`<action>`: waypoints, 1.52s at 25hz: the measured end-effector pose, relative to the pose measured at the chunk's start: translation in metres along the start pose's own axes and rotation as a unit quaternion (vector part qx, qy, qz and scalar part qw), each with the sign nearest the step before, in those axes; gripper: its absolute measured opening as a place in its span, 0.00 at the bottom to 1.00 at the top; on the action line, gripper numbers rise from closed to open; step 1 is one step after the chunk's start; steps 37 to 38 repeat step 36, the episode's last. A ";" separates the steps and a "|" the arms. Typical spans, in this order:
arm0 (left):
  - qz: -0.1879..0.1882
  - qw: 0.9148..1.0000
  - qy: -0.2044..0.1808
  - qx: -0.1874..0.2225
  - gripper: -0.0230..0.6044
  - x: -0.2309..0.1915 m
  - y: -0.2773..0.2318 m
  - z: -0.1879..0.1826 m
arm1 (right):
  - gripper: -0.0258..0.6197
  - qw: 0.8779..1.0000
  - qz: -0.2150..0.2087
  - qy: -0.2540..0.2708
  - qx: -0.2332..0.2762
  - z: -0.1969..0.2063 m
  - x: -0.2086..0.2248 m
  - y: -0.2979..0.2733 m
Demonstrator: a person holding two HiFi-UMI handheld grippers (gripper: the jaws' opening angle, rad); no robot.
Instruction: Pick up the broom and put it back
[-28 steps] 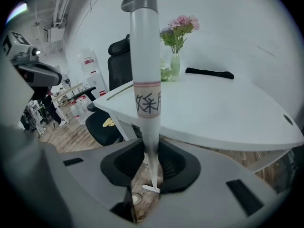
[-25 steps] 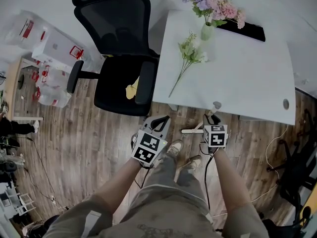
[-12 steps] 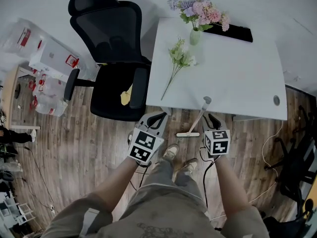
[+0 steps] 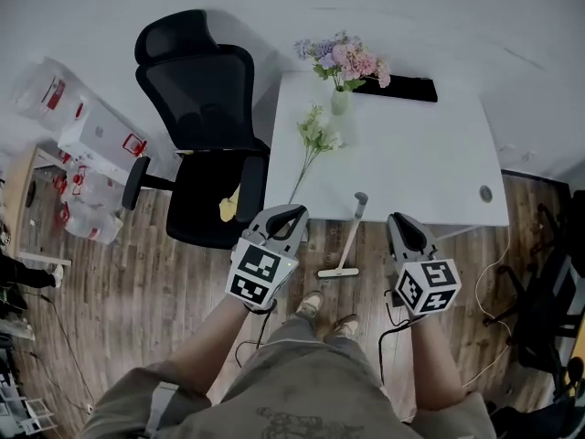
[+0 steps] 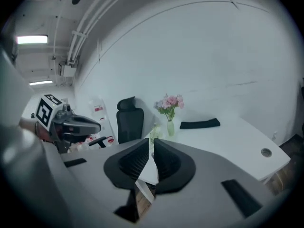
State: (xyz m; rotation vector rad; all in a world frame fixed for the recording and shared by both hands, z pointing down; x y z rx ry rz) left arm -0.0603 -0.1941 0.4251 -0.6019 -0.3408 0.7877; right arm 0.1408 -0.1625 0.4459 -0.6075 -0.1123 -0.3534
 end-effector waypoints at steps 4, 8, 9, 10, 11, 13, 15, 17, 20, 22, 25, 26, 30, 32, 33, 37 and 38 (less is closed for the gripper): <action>0.003 0.999 0.001 0.034 0.06 0.003 0.022 -0.025 | 0.12 0.999 -0.012 0.012 0.047 -0.031 -0.014 0.044; 0.015 0.998 -0.001 0.063 0.06 0.011 0.045 -0.047 | 0.11 0.996 -0.026 0.018 0.078 -0.048 -0.026 0.085; 0.021 0.997 0.002 0.071 0.06 0.014 0.050 -0.053 | 0.11 0.996 -0.028 0.019 0.084 -0.052 -0.029 0.095; 0.024 0.997 0.001 0.080 0.06 0.017 0.056 -0.058 | 0.10 0.995 -0.027 0.021 0.090 -0.054 -0.032 0.105; 0.025 0.996 -0.003 0.088 0.06 0.021 0.061 -0.063 | 0.10 0.995 -0.026 0.023 0.095 -0.055 -0.034 0.115; 0.025 0.994 -0.022 0.104 0.06 0.031 0.069 -0.072 | 0.09 0.994 -0.021 0.024 0.101 -0.053 -0.035 0.134; 0.028 0.991 -0.042 0.120 0.06 0.042 0.073 -0.076 | 0.09 0.995 -0.013 0.018 0.101 -0.047 -0.034 0.151; 0.037 0.990 -0.051 0.126 0.06 0.049 0.073 -0.076 | 0.09 0.995 -0.001 0.015 0.099 -0.041 -0.031 0.163; 0.046 0.990 -0.051 0.122 0.06 0.055 0.070 -0.075 | 0.09 0.995 0.013 0.021 0.093 -0.036 -0.027 0.174; 0.049 0.990 -0.053 0.117 0.06 0.059 0.067 -0.077 | 0.09 0.995 0.019 0.024 0.094 -0.036 -0.024 0.179; 0.057 0.990 -0.054 0.120 0.06 0.067 0.066 -0.083 | 0.09 0.994 0.036 0.035 0.100 -0.040 -0.020 0.186; 0.061 0.989 -0.056 0.123 0.06 0.069 0.066 -0.085 | 0.09 0.993 0.042 0.038 0.102 -0.041 -0.020 0.188; 0.077 0.985 -0.060 0.144 0.06 0.075 0.067 -0.093 | 0.09 0.992 0.048 0.037 0.108 -0.044 -0.016 0.191; 0.079 0.985 -0.063 0.141 0.06 0.077 0.065 -0.094 | 0.09 0.992 0.051 0.036 0.107 -0.044 -0.014 0.192; 0.079 0.985 -0.062 0.138 0.06 0.078 0.064 -0.093 | 0.09 0.992 0.051 0.035 0.106 -0.045 -0.013 0.192; 0.078 0.987 -0.061 0.129 0.06 0.079 0.061 -0.092 | 0.09 0.992 0.053 0.035 0.105 -0.046 -0.009 0.193; 0.078 0.987 -0.061 0.129 0.06 0.079 0.061 -0.092 | 0.09 0.992 0.053 0.035 0.105 -0.046 -0.009 0.193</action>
Point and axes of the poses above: the fingertips, and each gripper's own axes: y backward along the fingers, x to its right, z out of its underside, the point moved 3 cm from there along y, backward along the fingers, and after that the axes turned 12 degrees about -x, right-handed, at the moved point
